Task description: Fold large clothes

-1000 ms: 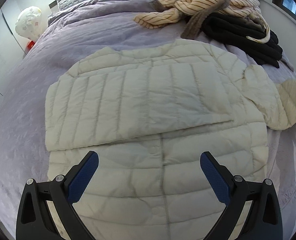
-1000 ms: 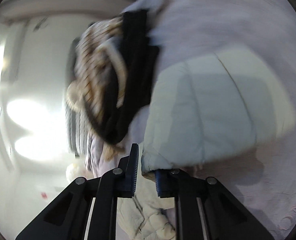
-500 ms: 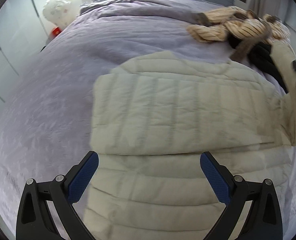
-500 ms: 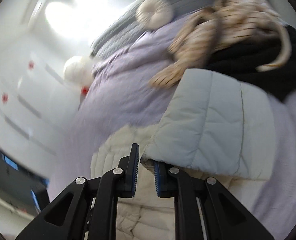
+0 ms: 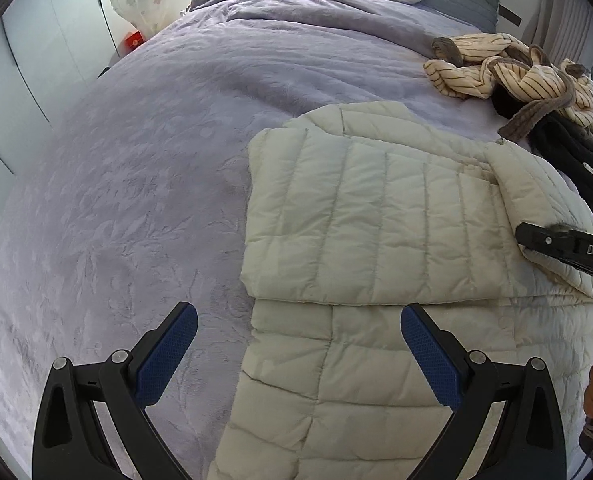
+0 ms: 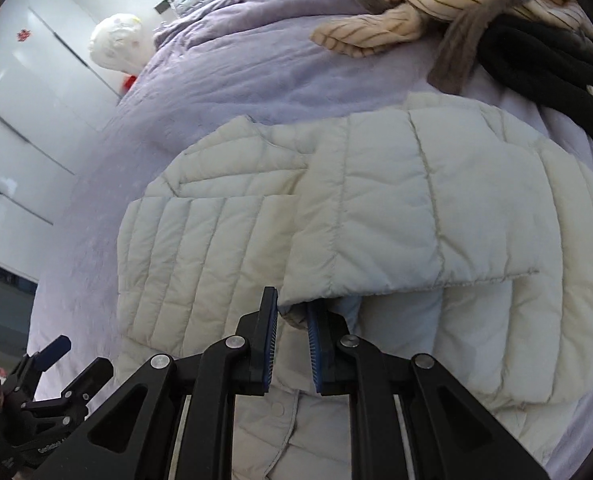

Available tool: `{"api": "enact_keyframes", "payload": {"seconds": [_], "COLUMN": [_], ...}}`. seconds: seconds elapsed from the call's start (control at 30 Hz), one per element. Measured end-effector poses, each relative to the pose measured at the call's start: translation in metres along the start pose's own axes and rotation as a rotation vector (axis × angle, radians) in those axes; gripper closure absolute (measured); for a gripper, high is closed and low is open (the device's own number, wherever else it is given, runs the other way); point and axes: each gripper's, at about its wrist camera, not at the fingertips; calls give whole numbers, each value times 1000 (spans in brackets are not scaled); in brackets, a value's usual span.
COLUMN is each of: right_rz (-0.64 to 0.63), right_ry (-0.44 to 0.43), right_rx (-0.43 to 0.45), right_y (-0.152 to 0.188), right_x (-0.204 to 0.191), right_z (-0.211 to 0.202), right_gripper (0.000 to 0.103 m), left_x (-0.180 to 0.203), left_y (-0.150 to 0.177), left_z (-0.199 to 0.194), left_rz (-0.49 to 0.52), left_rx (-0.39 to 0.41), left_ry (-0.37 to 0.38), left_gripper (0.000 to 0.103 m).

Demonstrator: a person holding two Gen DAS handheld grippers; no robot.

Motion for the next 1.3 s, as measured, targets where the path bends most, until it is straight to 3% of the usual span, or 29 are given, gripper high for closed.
{"api": "enact_keyframes", "payload": {"seconds": [0.1, 0.2, 0.3, 0.37, 0.4, 0.43, 0.47, 0.63, 0.77, 0.93, 0.97, 1.0, 1.03, 1.1, 1.2, 1.3], "right_rz": [44, 102, 255, 385, 433, 438, 423, 111, -164, -306, -313, -317, -318, -314, -288, -211], "right_ry": [-15, -29, -61, -83, -81, -68, -55, 4, 75, 161, 161, 160, 161, 155, 129, 96], "right_rx": [10, 25, 44, 59, 66, 69, 79, 159, 128, 72, 61, 44, 34, 34, 44, 32], "right_y": [0, 4, 5, 5, 3, 0, -4, -22, -15, 2, 4, 6, 8, 11, 15, 19], "right_x": [11, 18, 39, 57, 64, 65, 63, 12, -45, -77, -79, -80, -79, -76, -65, -38], "right_z": [-9, -17, -23, -23, -22, -22, -22, -29, -17, 3, 6, 8, 9, 3, -10, -22], "right_gripper": [30, 30, 30, 35, 55, 82, 88, 92, 92, 91, 89, 79, 58, 28, 28, 28], "left_x": [-5, -11, -18, -24, -26, -29, -31, -45, -58, -65, -65, -65, -64, -61, -51, -35], "left_y": [-3, -6, -7, -7, -7, -6, -6, -5, -5, -5, -5, -5, -5, -8, -16, -31], "left_z": [-2, -4, -5, -6, -6, -6, -7, -8, -10, -11, -11, -10, -10, -8, -1, 15], "left_rz": [-3, -2, -11, -18, -19, -21, -23, -43, -67, -83, -84, -86, -89, -89, -87, -95], "left_rx": [5, 12, 12, 12, 12, 13, 13, 17, 19, 27, 28, 27, 26, 25, 15, -27], "left_ry": [2, -2, -8, -13, -15, -18, -21, -43, -62, -54, -51, -43, -31, -10, 67, 205], "left_gripper": [1, 1, 1, 1, 1, 1, 1, 1, 1, 1, 1, 1, 1, 1, 1, 1]}}
Point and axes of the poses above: each gripper's, at about its wrist camera, not at the fingertips, and z roughly the way its jaws point, x to its right, y to its underside, and after that the axes turned 10 degrees about y, right-handed
